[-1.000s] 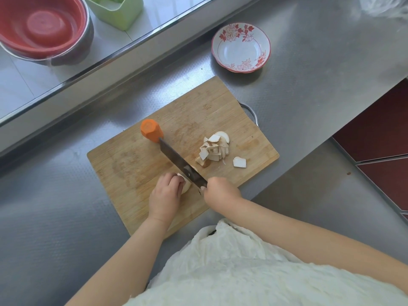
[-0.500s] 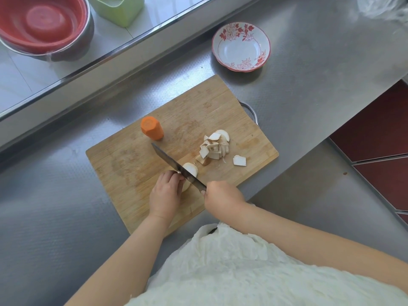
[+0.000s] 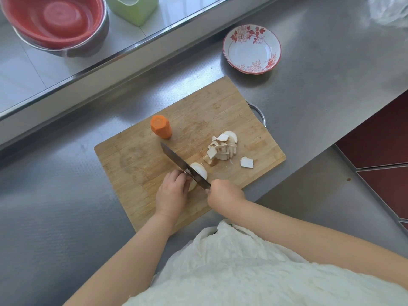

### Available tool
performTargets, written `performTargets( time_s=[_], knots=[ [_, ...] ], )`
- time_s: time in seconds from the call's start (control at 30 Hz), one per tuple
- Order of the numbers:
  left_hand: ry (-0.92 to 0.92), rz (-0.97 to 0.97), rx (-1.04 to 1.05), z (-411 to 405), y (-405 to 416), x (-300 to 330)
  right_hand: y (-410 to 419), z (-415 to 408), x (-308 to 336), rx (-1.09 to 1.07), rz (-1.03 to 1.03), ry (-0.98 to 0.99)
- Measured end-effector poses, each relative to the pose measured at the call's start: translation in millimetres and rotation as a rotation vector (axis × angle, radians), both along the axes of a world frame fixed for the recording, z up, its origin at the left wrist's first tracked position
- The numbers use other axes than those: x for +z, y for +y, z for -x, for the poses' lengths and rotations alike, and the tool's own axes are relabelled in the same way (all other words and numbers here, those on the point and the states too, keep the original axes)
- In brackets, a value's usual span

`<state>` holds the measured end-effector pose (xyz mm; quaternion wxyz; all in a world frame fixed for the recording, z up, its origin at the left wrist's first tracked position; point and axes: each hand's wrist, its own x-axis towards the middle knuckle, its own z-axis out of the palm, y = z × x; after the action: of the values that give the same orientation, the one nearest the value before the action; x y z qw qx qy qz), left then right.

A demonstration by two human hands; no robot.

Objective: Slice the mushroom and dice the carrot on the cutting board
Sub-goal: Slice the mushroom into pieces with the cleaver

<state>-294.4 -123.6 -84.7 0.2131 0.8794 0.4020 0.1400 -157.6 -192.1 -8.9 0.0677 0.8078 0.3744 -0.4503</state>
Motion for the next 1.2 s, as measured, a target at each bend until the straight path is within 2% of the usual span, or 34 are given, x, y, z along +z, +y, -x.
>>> performTargets(
  time_s=[0.2, 0.5, 1.2],
  knots=[
    [-0.007, 0.055, -0.024, 5.2, 2.1, -0.5, -8.3, -9.4, -3.2, -0.081, -0.046, 0.054],
    [0.020, 0.070, -0.034, 4.5, 3.6, 1.2, -19.1, -5.0, 9.5, 0.072, -0.129, -0.047],
    [0.029, 0.033, -0.048, 4.9, 4.3, -0.5, 0.4, 6.0, -0.4, 0.045, -0.011, -0.042]
  ],
)
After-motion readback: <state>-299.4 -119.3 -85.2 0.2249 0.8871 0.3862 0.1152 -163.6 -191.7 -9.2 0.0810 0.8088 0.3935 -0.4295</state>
